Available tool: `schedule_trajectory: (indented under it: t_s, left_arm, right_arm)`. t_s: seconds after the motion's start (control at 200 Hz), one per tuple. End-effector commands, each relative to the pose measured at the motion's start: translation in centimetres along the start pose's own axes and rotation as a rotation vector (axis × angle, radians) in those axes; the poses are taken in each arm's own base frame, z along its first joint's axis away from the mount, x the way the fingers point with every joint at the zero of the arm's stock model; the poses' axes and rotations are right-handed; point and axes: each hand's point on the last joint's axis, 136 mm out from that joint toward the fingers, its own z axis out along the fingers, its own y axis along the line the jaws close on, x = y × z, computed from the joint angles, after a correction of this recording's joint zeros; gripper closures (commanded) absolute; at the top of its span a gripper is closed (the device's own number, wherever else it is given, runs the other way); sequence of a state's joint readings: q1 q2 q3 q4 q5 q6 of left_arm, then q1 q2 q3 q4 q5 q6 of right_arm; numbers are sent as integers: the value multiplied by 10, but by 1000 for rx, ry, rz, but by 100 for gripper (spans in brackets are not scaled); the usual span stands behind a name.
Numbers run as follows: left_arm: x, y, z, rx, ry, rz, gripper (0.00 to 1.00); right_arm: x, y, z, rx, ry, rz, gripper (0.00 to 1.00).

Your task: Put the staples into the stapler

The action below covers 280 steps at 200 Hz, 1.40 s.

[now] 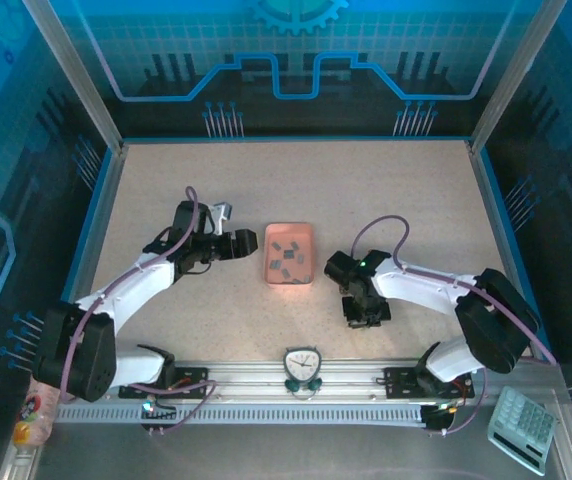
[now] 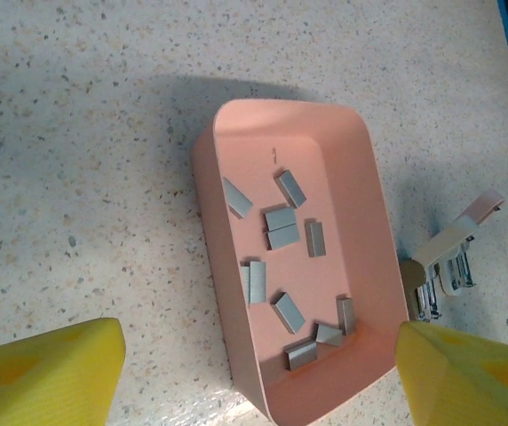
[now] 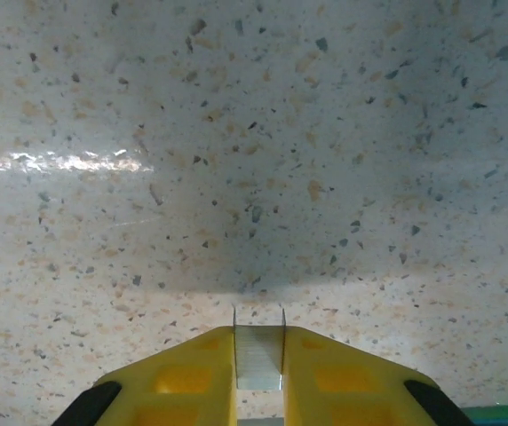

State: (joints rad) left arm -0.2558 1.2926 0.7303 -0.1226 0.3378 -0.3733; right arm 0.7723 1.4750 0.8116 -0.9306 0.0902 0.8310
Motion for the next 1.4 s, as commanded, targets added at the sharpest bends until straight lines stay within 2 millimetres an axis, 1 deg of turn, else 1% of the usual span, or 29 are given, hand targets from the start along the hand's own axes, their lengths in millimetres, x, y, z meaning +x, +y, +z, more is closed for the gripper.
schedule_trajectory:
  t_s: [0.0,0.21,0.28,0.4,0.525,0.645,0.88,1.231,1.396]
  left_arm:
    - [-1,-6,-2,24,-14,54,19]
    - [-1,-7,1,27,-8,56,19]
    - [-1,-8,1,31,-8,55,19]
    - [-1,-8,1,30,-8,57,19]
    - [-1,-8,2,29,-10,56,19]
    - [-2,-8,2,31,-13,57,19]
    - [-1,-9,2,33,-10,60,19]
    - [-1,-9,3,31,-8,62,19]
    - [0,-9,3,32,-3,63,19]
  right_arm:
    - [-1,3,10,-22,17,37,81]
    - [-1,1,20,-15,35,36,81]
    - [-1,1,20,-14,39,33,79]
    - [-4,2,9,-11,27,27,72]
    - [-9,1,-6,-32,3,28,71]
    - [-11,-2,-12,-51,-7,41,71]
    - [-12,-1,-4,-101,-6,57,72]
    - [-7,-5,10,-95,8,69,71]
    - [-9,0,13,-116,6,64,71]
